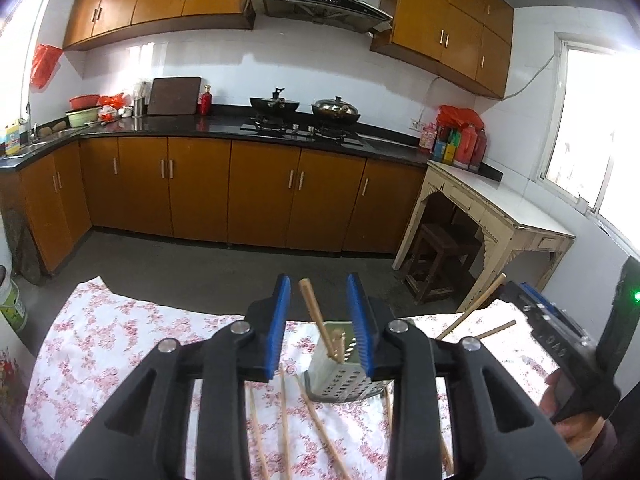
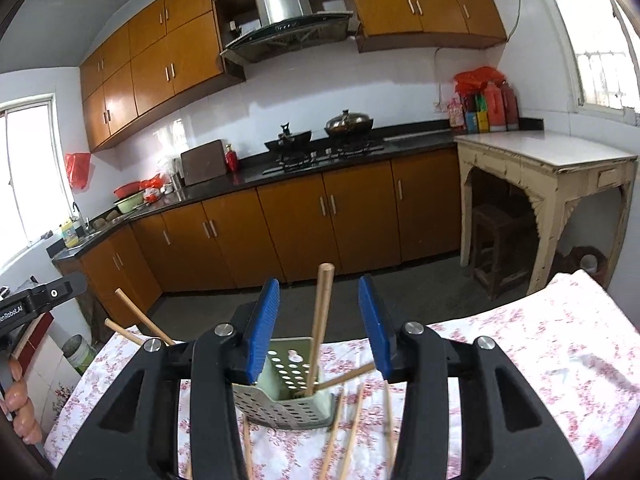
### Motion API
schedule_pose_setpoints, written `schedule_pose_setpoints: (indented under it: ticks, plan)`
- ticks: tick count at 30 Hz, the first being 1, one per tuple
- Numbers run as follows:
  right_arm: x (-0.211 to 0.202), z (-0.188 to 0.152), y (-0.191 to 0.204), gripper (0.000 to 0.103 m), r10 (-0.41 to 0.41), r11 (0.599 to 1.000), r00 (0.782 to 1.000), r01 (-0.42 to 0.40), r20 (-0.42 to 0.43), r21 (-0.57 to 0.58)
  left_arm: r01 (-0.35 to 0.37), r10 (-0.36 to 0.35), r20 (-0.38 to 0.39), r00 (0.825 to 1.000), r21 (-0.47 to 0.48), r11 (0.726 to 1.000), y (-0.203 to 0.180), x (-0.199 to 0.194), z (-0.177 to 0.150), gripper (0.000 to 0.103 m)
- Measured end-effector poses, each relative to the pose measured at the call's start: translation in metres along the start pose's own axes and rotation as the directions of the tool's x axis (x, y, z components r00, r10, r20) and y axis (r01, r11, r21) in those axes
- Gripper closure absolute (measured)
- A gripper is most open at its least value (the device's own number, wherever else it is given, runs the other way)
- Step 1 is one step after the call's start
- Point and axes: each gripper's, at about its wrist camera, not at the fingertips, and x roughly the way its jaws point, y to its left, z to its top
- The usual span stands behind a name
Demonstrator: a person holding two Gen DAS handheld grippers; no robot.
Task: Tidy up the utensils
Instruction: 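Drop the right gripper's chopstick into the holder and open while the left gripper releases its chopstick, then lower the right gripper onto another chopstick and close while the left gripper approaches one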
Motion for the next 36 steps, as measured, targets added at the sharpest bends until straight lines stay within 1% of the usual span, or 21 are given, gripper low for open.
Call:
schedule_pose_setpoints:
  ticks: [4, 7, 11, 13, 15, 17, 20, 22, 25, 26, 28, 30, 31, 33, 35, 36]
  plan:
    - [-0.027, -0.006, -0.014, 0.060, -0.028, 1.000, 1.000, 0.029, 0.013, -0.006, -0.026, 0.026, 0.015, 1.000, 0.003, 1.000, 0.010, -0.024, -0.012, 0.072]
    - [-0.046, -0.019, -0.030, 0.060, -0.068, 0.998, 0.998, 0.068, 0.000, 0.004, -0.049, 0.049, 0.012, 0.999, -0.002, 0.999, 0.021, -0.041, -0.030, 0.071]
    - [-0.060, -0.049, -0.052, 0.060, -0.128, 0.992, 0.991, 0.129, -0.039, 0.007, -0.099, 0.099, 0.001, 0.995, 0.002, 0.995, 0.040, -0.059, -0.067, 0.065]
    - [-0.057, -0.070, -0.066, 0.060, -0.159, 0.987, 0.983, 0.160, -0.089, 0.014, -0.113, 0.113, -0.016, 0.993, -0.001, 0.994, 0.049, -0.059, -0.085, 0.064]
    - [-0.046, -0.094, -0.078, 0.060, -0.182, 0.982, 0.971, 0.189, -0.157, 0.027, -0.127, 0.127, -0.045, 0.991, -0.007, 0.992, 0.058, -0.054, -0.105, 0.062]
    - [-0.034, -0.119, -0.085, 0.060, -0.185, 0.980, 0.958, 0.198, -0.220, 0.038, -0.139, 0.137, -0.079, 0.987, -0.026, 0.990, 0.067, -0.044, -0.127, 0.061]
    - [-0.020, -0.150, -0.082, 0.060, -0.162, 0.984, 0.945, 0.176, -0.284, 0.025, -0.142, 0.134, -0.130, 0.982, -0.056, 0.988, 0.076, -0.027, -0.158, 0.057]
    - [-0.006, -0.172, -0.075, 0.061, -0.132, 0.990, 0.932, 0.142, -0.338, 0.006, -0.145, 0.133, -0.166, 0.977, -0.062, 0.988, 0.078, -0.015, -0.177, 0.055]
    - [0.012, -0.193, -0.065, 0.066, -0.106, 0.994, 0.910, 0.110, -0.402, -0.013, -0.143, 0.126, -0.232, 0.965, -0.060, 0.988, 0.077, 0.003, -0.204, 0.055]
    - [0.018, -0.197, -0.061, 0.068, -0.107, 0.994, 0.902, 0.105, -0.418, -0.027, -0.143, 0.124, -0.254, 0.959, -0.059, 0.988, 0.077, 0.008, -0.212, 0.055]
    - [0.022, -0.206, -0.056, 0.071, -0.114, 0.993, 0.894, 0.103, -0.434, -0.049, -0.140, 0.117, -0.283, 0.952, -0.063, 0.988, 0.079, 0.016, -0.224, 0.055]
    - [0.028, -0.212, -0.055, 0.076, -0.125, 0.992, 0.886, 0.106, -0.446, -0.066, -0.140, 0.116, -0.298, 0.948, -0.062, 0.988, 0.079, 0.019, -0.231, 0.055]
    - [0.030, -0.214, -0.054, 0.077, -0.131, 0.991, 0.882, 0.110, -0.452, -0.073, -0.138, 0.113, -0.305, 0.946, -0.062, 0.988, 0.079, 0.021, -0.234, 0.055]
    - [0.033, -0.215, -0.053, 0.077, -0.140, 0.990, 0.876, 0.115, -0.462, -0.083, -0.132, 0.107, -0.309, 0.945, -0.061, 0.989, 0.080, 0.024, -0.236, 0.055]
    - [0.035, -0.217, -0.051, 0.078, -0.156, 0.987, 0.874, 0.122, -0.460, -0.104, -0.123, 0.100, -0.309, 0.946, -0.054, 0.991, 0.077, 0.025, -0.236, 0.055]
    - [0.035, -0.216, -0.051, 0.082, -0.163, 0.986, 0.873, 0.125, -0.459, -0.112, -0.118, 0.097, -0.311, 0.945, -0.049, 0.992, 0.076, 0.026, -0.236, 0.055]
